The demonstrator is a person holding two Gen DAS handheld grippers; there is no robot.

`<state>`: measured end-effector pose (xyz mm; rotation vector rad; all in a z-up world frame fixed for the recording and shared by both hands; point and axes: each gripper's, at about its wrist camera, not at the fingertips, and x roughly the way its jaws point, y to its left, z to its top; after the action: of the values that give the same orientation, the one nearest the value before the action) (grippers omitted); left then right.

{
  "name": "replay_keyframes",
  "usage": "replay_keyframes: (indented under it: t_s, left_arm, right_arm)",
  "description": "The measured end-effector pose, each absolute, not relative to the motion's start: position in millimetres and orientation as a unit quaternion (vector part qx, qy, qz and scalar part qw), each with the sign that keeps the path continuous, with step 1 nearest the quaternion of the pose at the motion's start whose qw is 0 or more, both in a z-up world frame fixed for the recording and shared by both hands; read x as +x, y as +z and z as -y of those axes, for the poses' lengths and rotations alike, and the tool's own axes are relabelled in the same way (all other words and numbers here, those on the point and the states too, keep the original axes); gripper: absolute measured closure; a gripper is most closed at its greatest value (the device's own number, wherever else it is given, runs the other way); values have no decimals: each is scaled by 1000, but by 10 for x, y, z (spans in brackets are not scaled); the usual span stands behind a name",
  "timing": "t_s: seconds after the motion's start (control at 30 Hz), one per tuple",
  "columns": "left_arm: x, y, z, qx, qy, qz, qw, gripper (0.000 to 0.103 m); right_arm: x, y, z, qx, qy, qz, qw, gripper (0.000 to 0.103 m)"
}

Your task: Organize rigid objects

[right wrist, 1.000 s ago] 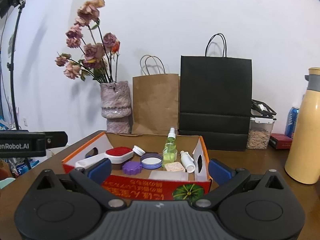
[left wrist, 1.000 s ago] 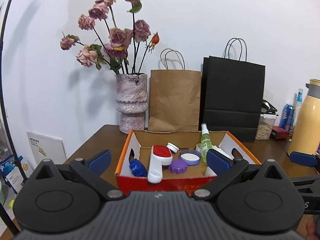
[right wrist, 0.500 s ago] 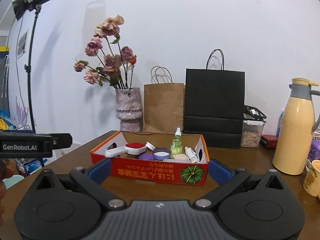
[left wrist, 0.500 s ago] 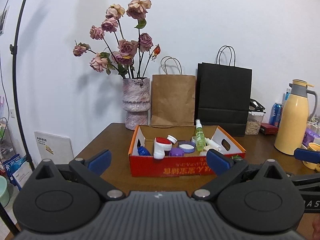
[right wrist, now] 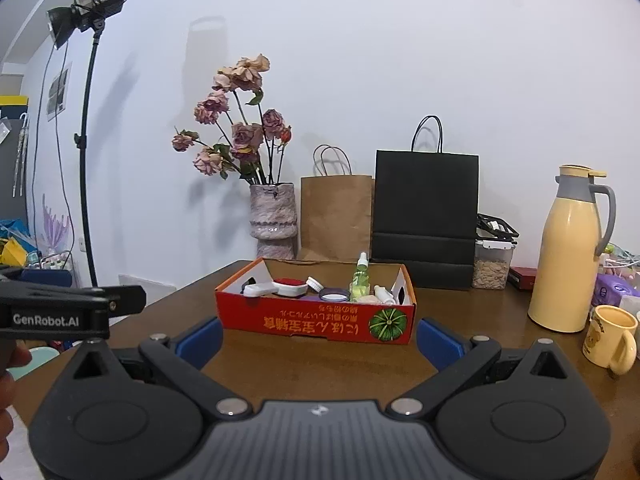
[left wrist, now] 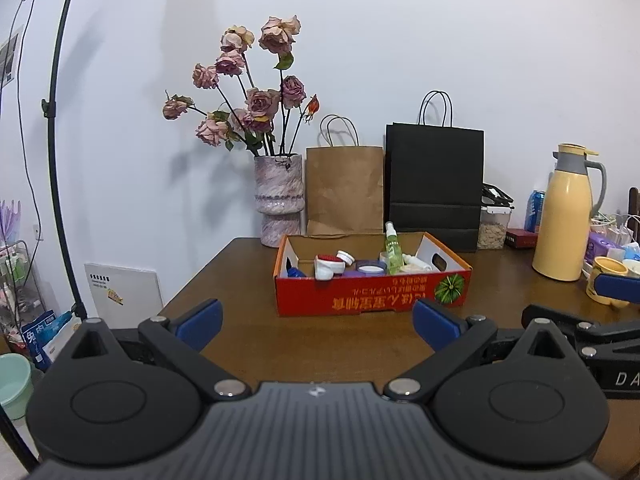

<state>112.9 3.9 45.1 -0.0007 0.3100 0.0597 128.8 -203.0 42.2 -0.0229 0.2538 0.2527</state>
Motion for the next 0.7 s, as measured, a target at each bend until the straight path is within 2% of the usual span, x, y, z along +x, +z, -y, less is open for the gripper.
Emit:
replay_keyframes:
  t_s: [0.7]
  left_arm:
    - [699, 412, -59, 1, 29, -148, 989, 0]
  right_arm:
    - [829, 426, 1994, -21, 128, -120, 984, 0]
